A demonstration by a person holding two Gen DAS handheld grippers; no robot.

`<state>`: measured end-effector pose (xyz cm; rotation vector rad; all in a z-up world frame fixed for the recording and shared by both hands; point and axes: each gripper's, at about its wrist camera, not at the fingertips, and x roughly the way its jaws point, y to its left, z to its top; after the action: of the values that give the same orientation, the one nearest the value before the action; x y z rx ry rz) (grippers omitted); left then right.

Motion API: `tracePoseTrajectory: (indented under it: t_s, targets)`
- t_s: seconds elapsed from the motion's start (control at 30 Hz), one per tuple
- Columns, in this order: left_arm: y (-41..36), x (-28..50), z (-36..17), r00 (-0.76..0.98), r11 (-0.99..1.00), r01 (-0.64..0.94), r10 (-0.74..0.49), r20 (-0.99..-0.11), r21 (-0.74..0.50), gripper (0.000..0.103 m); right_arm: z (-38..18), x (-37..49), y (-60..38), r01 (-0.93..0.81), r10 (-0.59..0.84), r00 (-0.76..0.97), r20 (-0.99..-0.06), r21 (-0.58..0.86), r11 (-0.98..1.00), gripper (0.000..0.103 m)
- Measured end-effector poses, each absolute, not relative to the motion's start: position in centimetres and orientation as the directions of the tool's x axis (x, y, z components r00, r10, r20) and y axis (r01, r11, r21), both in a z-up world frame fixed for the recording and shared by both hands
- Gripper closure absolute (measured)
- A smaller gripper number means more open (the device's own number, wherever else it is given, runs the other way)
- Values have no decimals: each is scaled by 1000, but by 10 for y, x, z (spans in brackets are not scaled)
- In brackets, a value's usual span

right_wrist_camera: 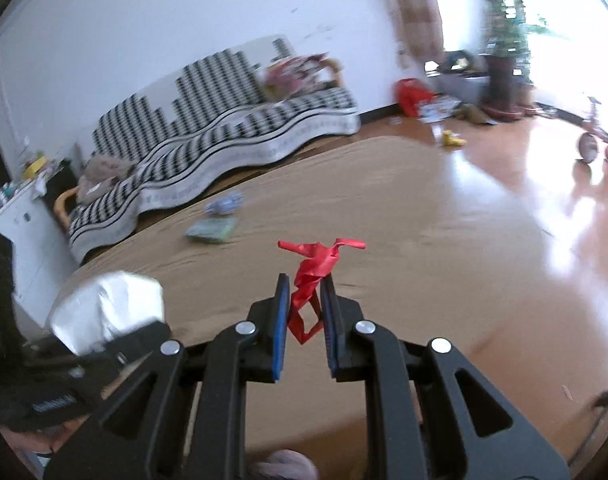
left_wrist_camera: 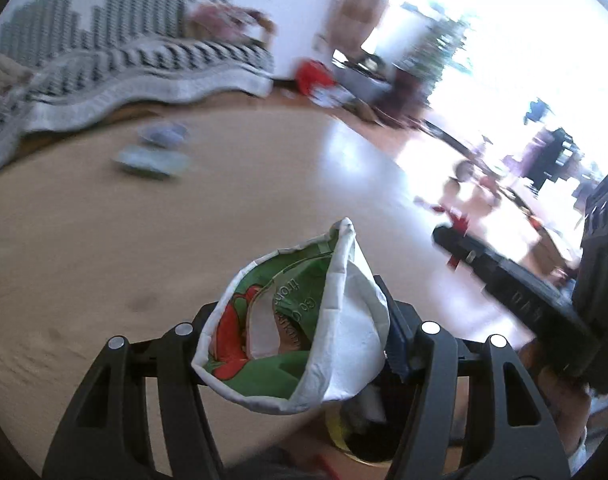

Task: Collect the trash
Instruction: 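Carry cloth bag and red ribbon over the black bin and open both tools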

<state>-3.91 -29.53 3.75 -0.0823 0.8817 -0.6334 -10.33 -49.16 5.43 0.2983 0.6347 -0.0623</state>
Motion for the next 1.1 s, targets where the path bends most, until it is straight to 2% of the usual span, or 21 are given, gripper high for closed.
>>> tracePoseTrajectory:
  t_s: [0.13,0.23,0.33,0.4,0.53,0.7,1.0,1.1]
  targets:
    - [-357,-82,12,340,751,564,-590,-733,-343,42,49,-162,-544,209,-9,787,-617,252,945,87]
    - [-404,-112,-28,210,709,609,-576,-790,-355,42,8,-189,-577,258,11,711,-703,275,926,87]
    - [-444,-126,-86,36,677,626,-521,-853,-388,42,-59,-209,-610,367,59,599,-799,339,866,87]
    - [-468,-131,-131,-29,678,647,-436,-900,-349,42,-117,-218,-628,445,95,495,-863,346,826,87]
    - [-478,-129,-192,-92,694,663,-297,-950,-281,42,-184,-240,-649,554,172,386,-906,377,742,87]
    - [-486,-130,-199,-89,664,703,-274,-958,-255,42,-198,-247,-661,577,185,371,-910,382,722,87]
    - [-496,-133,-203,-115,692,668,-267,-957,-273,42,-205,-231,-657,581,200,368,-908,393,713,87]
    - [-500,-136,-206,-127,694,664,-263,-957,-278,33,-207,-231,-657,578,230,380,-896,424,697,84]
